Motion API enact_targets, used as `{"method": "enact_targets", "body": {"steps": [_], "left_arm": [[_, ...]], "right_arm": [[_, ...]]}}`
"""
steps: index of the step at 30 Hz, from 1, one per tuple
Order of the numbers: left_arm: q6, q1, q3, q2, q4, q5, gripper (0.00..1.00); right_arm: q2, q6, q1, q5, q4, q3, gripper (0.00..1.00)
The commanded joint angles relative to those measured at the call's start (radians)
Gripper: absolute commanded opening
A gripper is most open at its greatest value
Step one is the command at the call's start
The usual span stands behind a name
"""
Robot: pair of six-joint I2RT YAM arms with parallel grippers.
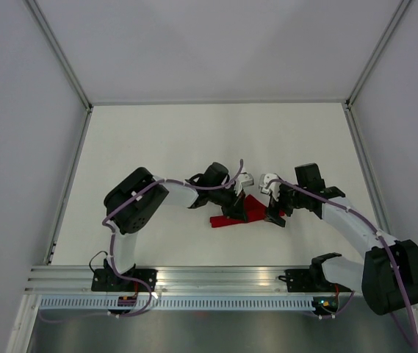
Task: Fold the napkin, place the utensils inside, and roll it up
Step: Roll the napkin with the utensil
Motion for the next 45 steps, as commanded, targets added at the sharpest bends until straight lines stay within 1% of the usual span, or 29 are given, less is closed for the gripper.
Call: {"method": "enact_targets", "body": {"steps": [1, 3, 4, 6, 7, 9, 11, 16, 22, 25, 26, 27, 28, 29, 30, 31, 32, 33, 34, 36, 37, 38, 39, 40, 41, 42, 43, 44, 45], "left_arm": [[-0.042, 0.026, 0.02, 0.109, -0.212, 0.045, 0.02], [-0.047, 0.036, 0.06, 0.126, -0.265, 0.076, 0.02], [-0.047, 0.04, 0.075, 0.139, -0.269, 0.074, 0.02], [-0.04, 0.045, 0.111, 0.153, -0.345, 0.074, 0.02], [-0.04, 0.048, 0.125, 0.161, -0.368, 0.074, 0.02], [-0.045, 0.053, 0.161, 0.184, -0.417, 0.084, 0.02], [-0.051, 0.054, 0.184, 0.199, -0.437, 0.082, 0.02], [-0.076, 0.059, 0.201, 0.207, -0.471, 0.079, 0.02], [-0.088, 0.06, 0.207, 0.207, -0.479, 0.091, 0.04], [-0.093, 0.06, 0.204, 0.196, -0.477, 0.093, 0.09], [-0.1, 0.06, 0.198, 0.189, -0.459, 0.09, 0.11], [-0.106, 0.06, 0.194, 0.169, -0.45, 0.084, 0.19], [-0.111, 0.06, 0.183, 0.16, -0.439, 0.074, 0.22], [-0.115, 0.06, 0.18, 0.149, -0.428, 0.064, 0.24], [-0.119, 0.062, 0.177, 0.138, -0.418, 0.062, 0.31], [-0.125, 0.062, 0.172, 0.127, -0.407, 0.056, 0.35], [-0.129, 0.062, 0.165, 0.101, -0.396, 0.039, 0.37], [-0.137, 0.063, 0.16, 0.088, -0.378, 0.035, 0.4], [-0.142, 0.062, 0.151, 0.071, -0.367, 0.025, 0.41], [-0.152, 0.062, 0.134, 0.015, -0.318, -0.045, 0.45], [-0.158, 0.063, 0.104, -0.009, -0.292, -0.121, 0.46], [-0.168, 0.063, 0.082, -0.064, -0.269, -0.155, 0.47], [-0.172, 0.066, 0.059, -0.09, -0.191, -0.191, 0.5], [-0.175, 0.066, 0.013, -0.116, -0.16, -0.229, 0.51], [-0.183, 0.066, -0.01, -0.145, -0.129, -0.302, 0.52], [-0.183, 0.066, -0.038, -0.194, -0.09, -0.33, 0.53], [-0.183, 0.068, -0.088, -0.222, -0.027, -0.402, 0.53], [-0.185, 0.066, -0.114, -0.245, 0.009, -0.435, 0.54], [-0.185, 0.066, -0.14, -0.293, 0.041, -0.47, 0.54]], "right_arm": [[-0.036, -0.079, 0.031, -0.042, 0.02, -0.034, 0.98], [-0.045, -0.07, 0.057, -0.016, 0.064, -0.061, 0.98], [-0.051, -0.059, 0.103, 0.036, 0.091, -0.075, 0.98], [-0.06, -0.031, 0.161, 0.096, 0.176, -0.119, 0.98], [-0.06, -0.022, 0.221, 0.117, 0.202, -0.132, 0.98], [-0.042, -0.005, 0.285, 0.163, 0.257, -0.152, 0.97], [-0.002, 0.0, 0.315, 0.199, 0.297, -0.158, 0.91], [0.079, 0.013, 0.361, 0.263, 0.375, -0.172, 0.81], [0.117, 0.021, 0.387, 0.305, 0.418, -0.181, 0.71], [0.14, 0.021, 0.393, 0.315, 0.419, -0.178, 0.6], [0.144, 0.02, 0.393, 0.315, 0.415, -0.178, 0.54], [0.144, 0.018, 0.393, 0.318, 0.411, -0.178, 0.51], [0.145, 0.018, 0.392, 0.318, 0.408, -0.181, 0.48], [0.144, 0.015, 0.395, 0.32, 0.402, -0.183, 0.39], [0.144, 0.018, 0.393, 0.321, 0.4, -0.183, 0.34], [0.141, 0.019, 0.393, 0.323, 0.399, -0.183, 0.28], [0.141, 0.023, 0.395, 0.328, 0.391, -0.183, 0.18], [0.141, 0.026, 0.393, 0.328, 0.382, -0.179, 0.12], [0.141, 0.027, 0.393, 0.326, 0.377, -0.175, 0.1], [0.142, 0.03, 0.395, 0.315, 0.357, -0.172, 0.08], [0.145, 0.029, 0.393, 0.309, 0.345, -0.166, 0.07], [0.148, 0.029, 0.395, 0.294, 0.325, -0.161, 0.06], [0.153, 0.026, 0.392, 0.285, 0.31, -0.156, 0.06], [0.159, 0.023, 0.392, 0.277, 0.296, -0.144, 0.05], [0.165, 0.018, 0.392, 0.266, 0.27, -0.138, 0.04], [0.171, 0.015, 0.392, 0.247, 0.255, -0.13, 0.04], [0.185, 0.01, 0.39, 0.234, 0.241, -0.112, 0.03], [0.193, 0.007, 0.388, 0.222, 0.207, -0.103, 0.0], [0.205, 0.004, 0.385, 0.197, 0.193, -0.085, 0.01]]}}
